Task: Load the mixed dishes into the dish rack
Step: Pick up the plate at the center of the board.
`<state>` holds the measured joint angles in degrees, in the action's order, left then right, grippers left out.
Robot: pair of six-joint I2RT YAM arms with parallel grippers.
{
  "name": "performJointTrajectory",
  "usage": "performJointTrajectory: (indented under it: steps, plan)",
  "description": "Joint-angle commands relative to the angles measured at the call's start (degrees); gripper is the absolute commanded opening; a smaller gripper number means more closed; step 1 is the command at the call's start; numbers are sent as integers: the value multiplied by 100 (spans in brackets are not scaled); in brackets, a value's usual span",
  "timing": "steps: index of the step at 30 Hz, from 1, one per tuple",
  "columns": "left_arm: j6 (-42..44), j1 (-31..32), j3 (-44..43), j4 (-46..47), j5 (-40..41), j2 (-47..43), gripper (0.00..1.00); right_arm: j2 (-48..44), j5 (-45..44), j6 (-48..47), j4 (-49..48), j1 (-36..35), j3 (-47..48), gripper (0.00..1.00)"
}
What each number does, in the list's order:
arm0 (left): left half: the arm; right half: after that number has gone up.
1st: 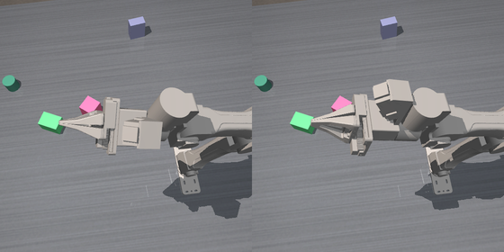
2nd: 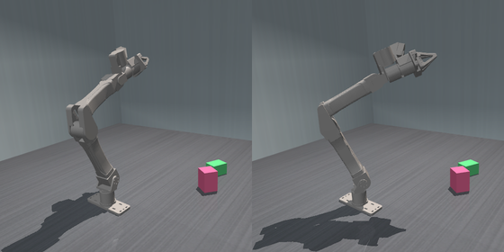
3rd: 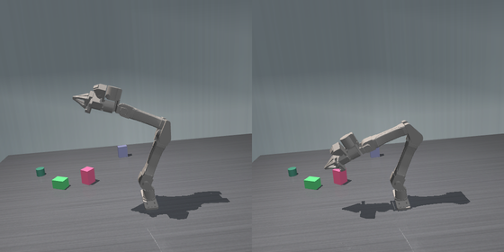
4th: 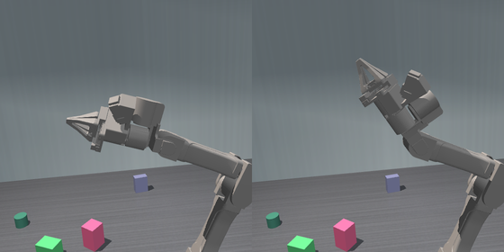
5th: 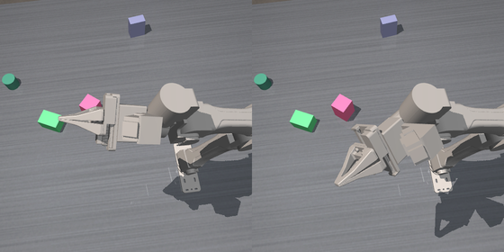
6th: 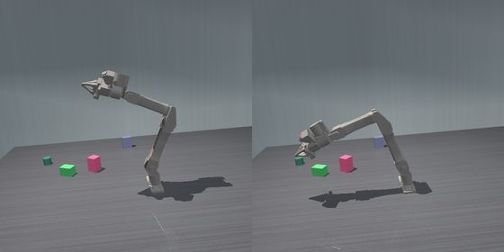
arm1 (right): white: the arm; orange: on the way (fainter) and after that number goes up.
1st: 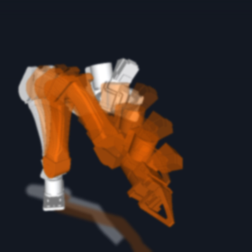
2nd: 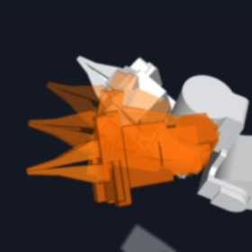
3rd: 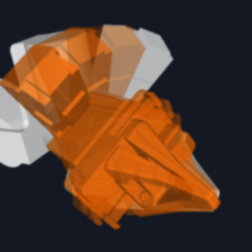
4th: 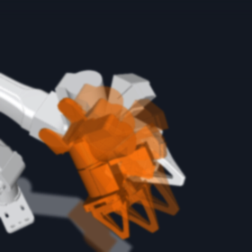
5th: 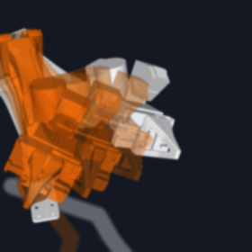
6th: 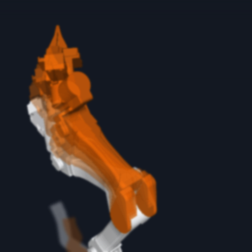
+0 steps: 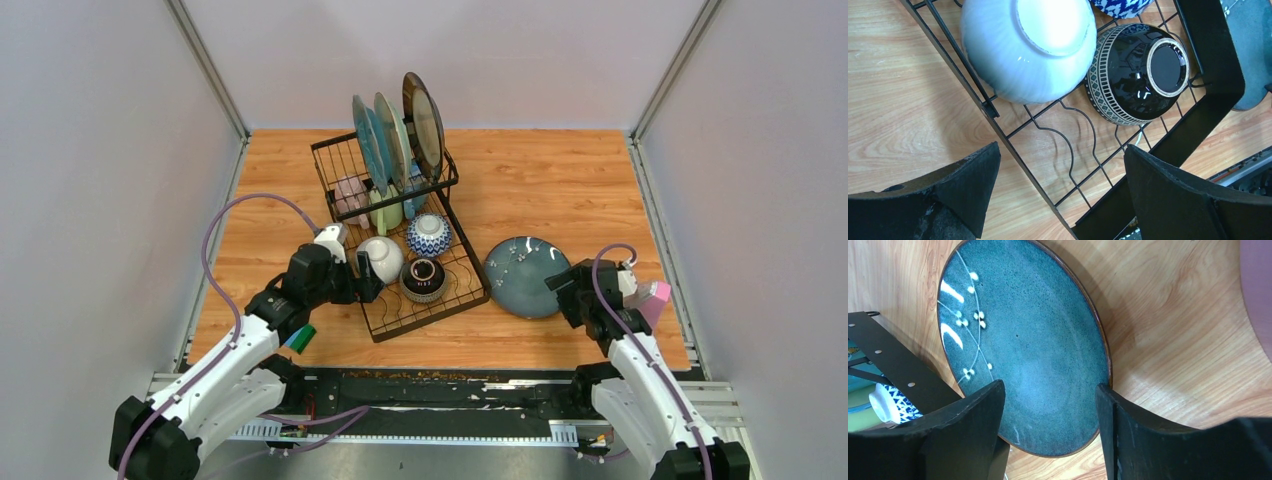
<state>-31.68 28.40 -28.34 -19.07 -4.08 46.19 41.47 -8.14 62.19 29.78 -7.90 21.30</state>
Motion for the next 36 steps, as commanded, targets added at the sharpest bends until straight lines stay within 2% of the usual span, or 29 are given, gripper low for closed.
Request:
performJointTrajectory:
  steps: [1,6,13,20,31,36]
  plan:
    - [38,-10,-90,23,-132,-104,100,-22,102,324,182,34,-242,66]
    - [39,-10,-82,27,-142,-136,100,-282,67,209,165,31,-304,62]
    - [11,-10,-89,103,-158,-101,100,-591,-250,-622,547,34,318,59]
    - [45,-10,-118,87,-172,-26,100,-215,-91,-511,806,34,257,60]
    - [30,-10,-166,70,-133,-29,100,-194,-525,-281,1043,41,259,64]
    - [20,-10,-163,56,-137,-30,100,45,-326,-269,944,39,166,63]
